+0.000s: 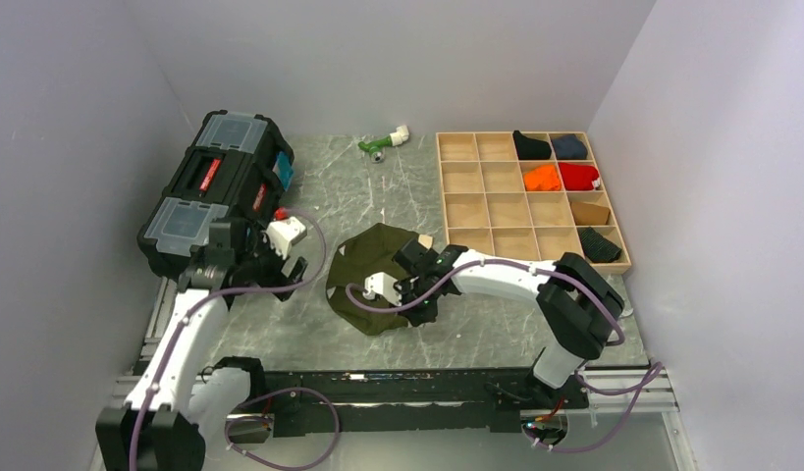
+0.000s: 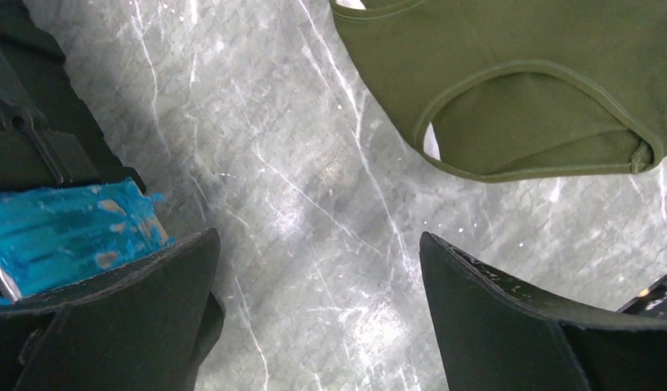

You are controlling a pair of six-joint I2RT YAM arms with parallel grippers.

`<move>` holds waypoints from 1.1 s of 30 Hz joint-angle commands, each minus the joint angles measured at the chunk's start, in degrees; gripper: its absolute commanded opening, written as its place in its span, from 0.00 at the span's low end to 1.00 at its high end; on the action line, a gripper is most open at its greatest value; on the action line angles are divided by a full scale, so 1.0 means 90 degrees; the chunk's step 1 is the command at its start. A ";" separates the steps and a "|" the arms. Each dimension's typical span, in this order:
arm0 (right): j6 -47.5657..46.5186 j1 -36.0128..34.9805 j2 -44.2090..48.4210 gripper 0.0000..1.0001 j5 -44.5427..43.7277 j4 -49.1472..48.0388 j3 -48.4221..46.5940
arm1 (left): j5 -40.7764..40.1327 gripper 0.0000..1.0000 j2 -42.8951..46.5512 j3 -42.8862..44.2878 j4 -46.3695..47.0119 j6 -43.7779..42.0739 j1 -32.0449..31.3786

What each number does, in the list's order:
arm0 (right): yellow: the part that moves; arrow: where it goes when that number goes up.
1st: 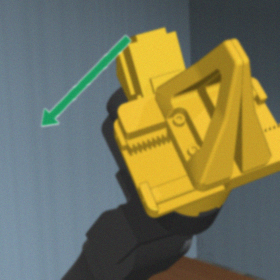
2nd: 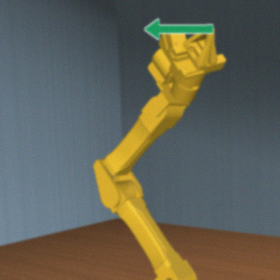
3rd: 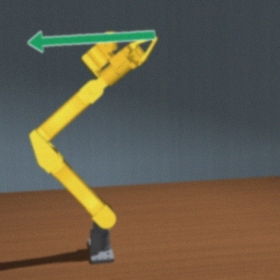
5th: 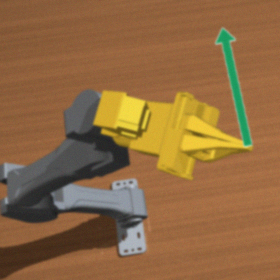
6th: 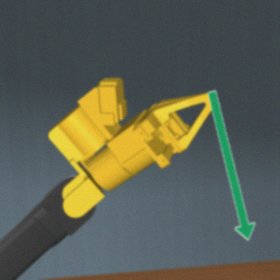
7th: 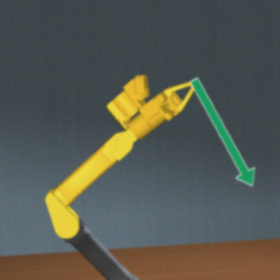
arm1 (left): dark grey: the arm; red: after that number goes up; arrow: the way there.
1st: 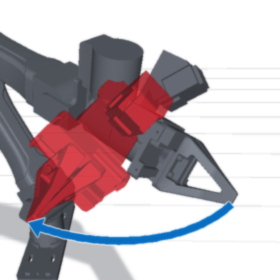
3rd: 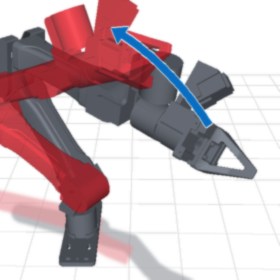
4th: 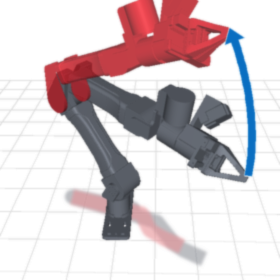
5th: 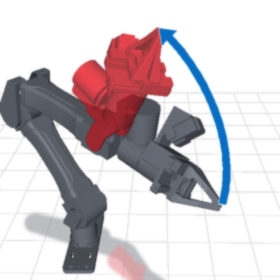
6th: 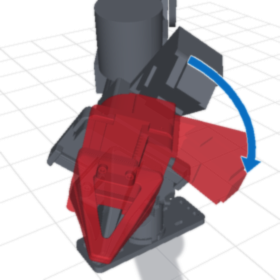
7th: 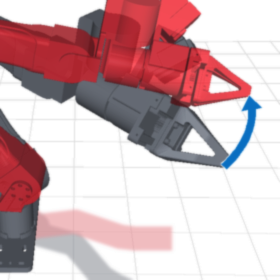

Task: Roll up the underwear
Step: Fold the underwear at the center of the board.

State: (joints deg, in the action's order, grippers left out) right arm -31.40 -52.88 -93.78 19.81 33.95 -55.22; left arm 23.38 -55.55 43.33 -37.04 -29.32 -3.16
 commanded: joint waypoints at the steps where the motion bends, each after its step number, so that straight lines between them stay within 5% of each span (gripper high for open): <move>1: -0.0289 0.0175 -0.0219 0.00 0.0792 0.0575 -0.0609 | 0.0292 0.99 0.0946 -0.0577 0.0452 -0.0591 0.0010; 14: -0.0805 0.0670 -0.0795 0.00 0.1656 0.1369 -0.1255 | 0.0787 0.98 0.2470 -0.1429 -0.0075 -0.1358 -0.0816; 33: -0.1535 0.1263 -0.1798 0.00 0.2857 0.2846 -0.2200 | -0.0668 0.81 0.0469 -0.0790 0.0200 -0.1195 -0.4526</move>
State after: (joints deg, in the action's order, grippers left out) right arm -41.78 -42.59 -108.81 40.73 55.09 -72.12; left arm 20.51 -48.12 34.63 -38.98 -41.12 -37.93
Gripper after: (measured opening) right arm 0.015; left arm 0.820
